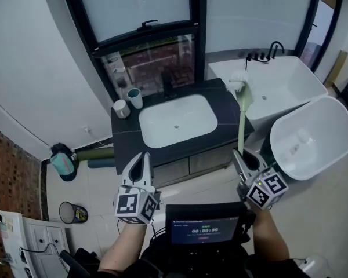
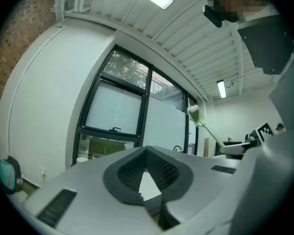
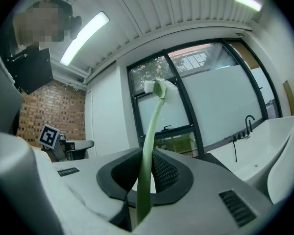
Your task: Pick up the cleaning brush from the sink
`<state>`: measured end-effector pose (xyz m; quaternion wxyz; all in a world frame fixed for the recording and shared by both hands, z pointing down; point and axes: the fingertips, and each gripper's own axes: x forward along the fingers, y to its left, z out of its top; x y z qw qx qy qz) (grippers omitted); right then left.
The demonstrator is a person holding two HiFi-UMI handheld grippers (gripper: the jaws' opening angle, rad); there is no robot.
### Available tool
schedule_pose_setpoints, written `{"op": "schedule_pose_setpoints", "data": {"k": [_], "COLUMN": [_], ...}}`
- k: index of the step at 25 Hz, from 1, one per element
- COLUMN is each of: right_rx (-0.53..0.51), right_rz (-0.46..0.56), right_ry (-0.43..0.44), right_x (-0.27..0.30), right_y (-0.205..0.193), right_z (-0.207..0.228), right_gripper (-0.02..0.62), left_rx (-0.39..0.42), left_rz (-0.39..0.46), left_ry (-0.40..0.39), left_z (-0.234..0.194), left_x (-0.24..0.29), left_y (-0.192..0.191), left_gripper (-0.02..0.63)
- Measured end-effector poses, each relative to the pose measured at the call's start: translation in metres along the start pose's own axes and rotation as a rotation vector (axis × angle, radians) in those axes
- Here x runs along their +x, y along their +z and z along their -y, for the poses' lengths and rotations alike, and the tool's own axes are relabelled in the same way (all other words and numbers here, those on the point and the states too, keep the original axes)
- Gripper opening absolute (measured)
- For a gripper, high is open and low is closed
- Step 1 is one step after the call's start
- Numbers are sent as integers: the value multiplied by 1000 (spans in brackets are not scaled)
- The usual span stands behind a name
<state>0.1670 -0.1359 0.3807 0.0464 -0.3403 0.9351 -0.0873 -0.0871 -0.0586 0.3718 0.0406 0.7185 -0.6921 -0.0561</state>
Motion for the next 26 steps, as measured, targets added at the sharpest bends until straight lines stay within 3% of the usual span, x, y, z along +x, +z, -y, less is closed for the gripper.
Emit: {"op": "schedule_pose_setpoints", "data": {"k": [26], "right_rx": [-31], "right_rz": [-22], "right_ry": [5], "right_x": [0], "right_y": [-6], "right_z": [-6], "right_gripper": [26], "left_rx": [-23], "left_rz": [-21], "left_ry": [-10], "left_z": [-3], "left_x": [-8], "left_y": [-1], "left_gripper": [0]}}
